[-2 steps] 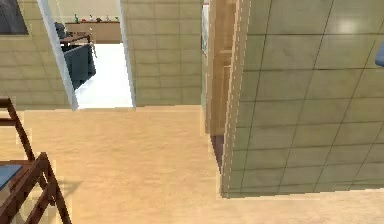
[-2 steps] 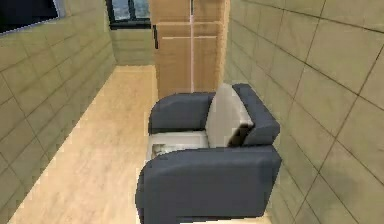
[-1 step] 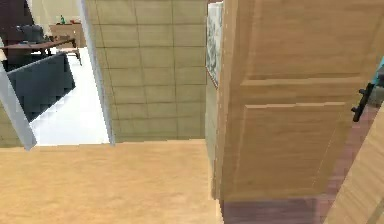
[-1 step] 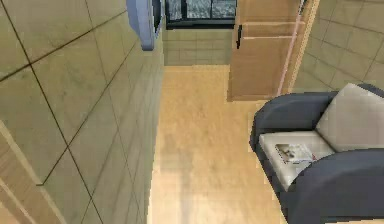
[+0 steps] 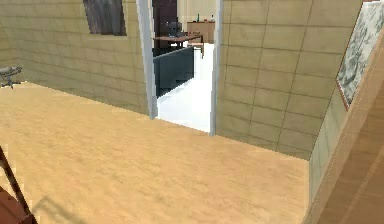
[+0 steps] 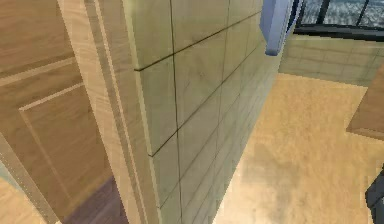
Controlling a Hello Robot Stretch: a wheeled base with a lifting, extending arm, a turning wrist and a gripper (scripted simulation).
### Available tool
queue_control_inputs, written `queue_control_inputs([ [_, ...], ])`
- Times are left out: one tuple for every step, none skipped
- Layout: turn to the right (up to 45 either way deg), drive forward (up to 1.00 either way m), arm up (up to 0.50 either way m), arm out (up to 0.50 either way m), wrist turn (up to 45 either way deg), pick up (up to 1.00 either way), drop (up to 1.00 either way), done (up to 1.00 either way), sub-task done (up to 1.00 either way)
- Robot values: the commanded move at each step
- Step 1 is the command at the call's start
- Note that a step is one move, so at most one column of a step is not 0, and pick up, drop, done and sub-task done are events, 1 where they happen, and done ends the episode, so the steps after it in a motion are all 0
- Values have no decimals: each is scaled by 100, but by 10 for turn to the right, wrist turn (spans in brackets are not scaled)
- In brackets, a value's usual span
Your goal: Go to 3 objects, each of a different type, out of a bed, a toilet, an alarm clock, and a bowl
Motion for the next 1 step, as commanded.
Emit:
queue_control_inputs([
  [0,5,0,0,0,0,0,0,0],
])
